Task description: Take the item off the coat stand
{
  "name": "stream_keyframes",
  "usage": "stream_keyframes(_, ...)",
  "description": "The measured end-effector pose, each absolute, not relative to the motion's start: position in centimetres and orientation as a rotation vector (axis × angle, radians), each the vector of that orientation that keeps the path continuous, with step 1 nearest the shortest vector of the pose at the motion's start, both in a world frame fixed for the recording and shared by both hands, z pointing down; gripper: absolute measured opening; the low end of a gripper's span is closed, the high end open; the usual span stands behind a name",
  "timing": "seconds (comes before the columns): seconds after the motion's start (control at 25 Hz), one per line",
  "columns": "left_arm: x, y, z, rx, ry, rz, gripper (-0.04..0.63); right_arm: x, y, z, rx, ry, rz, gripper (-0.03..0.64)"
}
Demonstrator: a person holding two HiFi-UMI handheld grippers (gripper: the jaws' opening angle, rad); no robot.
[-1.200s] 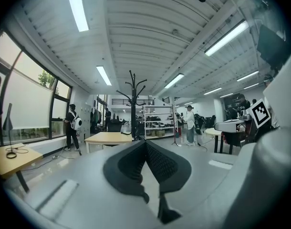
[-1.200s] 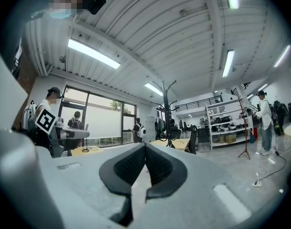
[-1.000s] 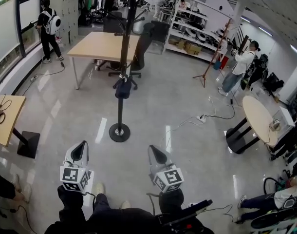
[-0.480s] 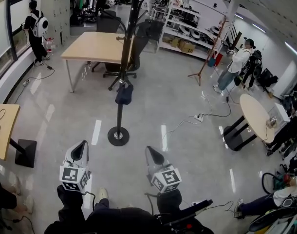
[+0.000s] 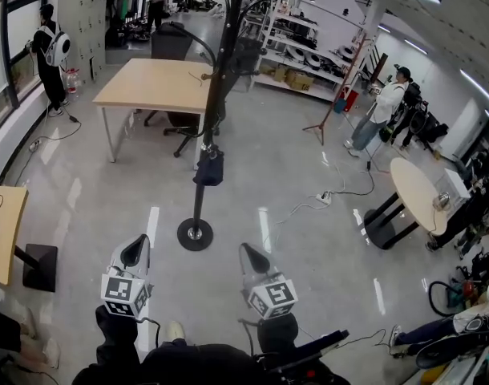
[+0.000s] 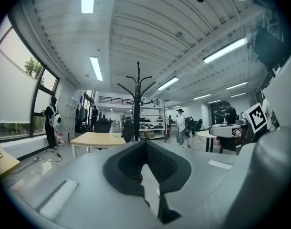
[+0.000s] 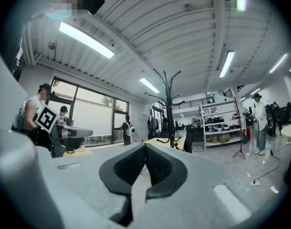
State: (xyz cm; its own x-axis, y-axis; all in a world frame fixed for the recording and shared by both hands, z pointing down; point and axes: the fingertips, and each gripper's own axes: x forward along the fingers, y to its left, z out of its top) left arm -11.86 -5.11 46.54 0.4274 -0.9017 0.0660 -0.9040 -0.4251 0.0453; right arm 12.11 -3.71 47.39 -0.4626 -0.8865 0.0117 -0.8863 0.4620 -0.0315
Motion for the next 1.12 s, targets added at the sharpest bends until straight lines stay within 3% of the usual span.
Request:
stream_keyframes(0.6, -17.0, -9.8, 47.6, 2.665, -1.523, 0.058, 0.002, 6.3, -6.3, 48.1, -1.752, 2.62, -0.086, 0.002)
stream_keyframes(1.12, -18.1, -11.7, 48.4, 2.665, -1.486, 0.052, 0.002, 5.7, -7.8, 48.4, -1.811, 2.596, -0.087, 0.002)
